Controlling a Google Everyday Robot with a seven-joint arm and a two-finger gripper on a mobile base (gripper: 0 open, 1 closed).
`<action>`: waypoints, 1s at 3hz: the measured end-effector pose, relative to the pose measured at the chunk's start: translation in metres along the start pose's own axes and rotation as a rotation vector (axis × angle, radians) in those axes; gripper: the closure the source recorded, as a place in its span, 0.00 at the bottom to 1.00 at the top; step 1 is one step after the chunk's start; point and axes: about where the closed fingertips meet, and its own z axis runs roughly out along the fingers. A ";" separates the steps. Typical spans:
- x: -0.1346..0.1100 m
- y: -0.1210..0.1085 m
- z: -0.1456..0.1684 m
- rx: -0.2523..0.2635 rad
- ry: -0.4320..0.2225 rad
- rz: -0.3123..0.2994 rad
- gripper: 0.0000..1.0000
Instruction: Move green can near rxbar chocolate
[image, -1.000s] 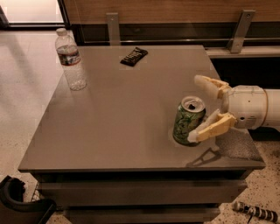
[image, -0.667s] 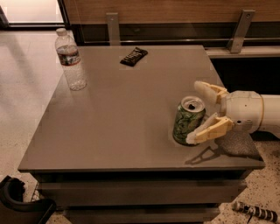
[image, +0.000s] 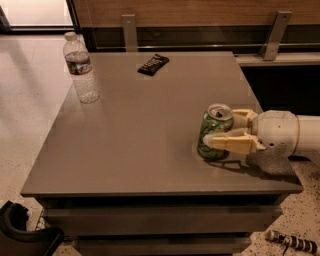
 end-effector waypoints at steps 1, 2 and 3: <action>-0.001 0.001 0.002 -0.005 0.000 -0.002 0.71; -0.002 0.002 0.004 -0.009 0.000 -0.003 0.93; -0.003 0.002 0.006 -0.012 0.000 -0.004 1.00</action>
Offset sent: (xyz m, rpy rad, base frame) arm -0.0001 0.0025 0.0007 -0.0002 -0.0009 0.0051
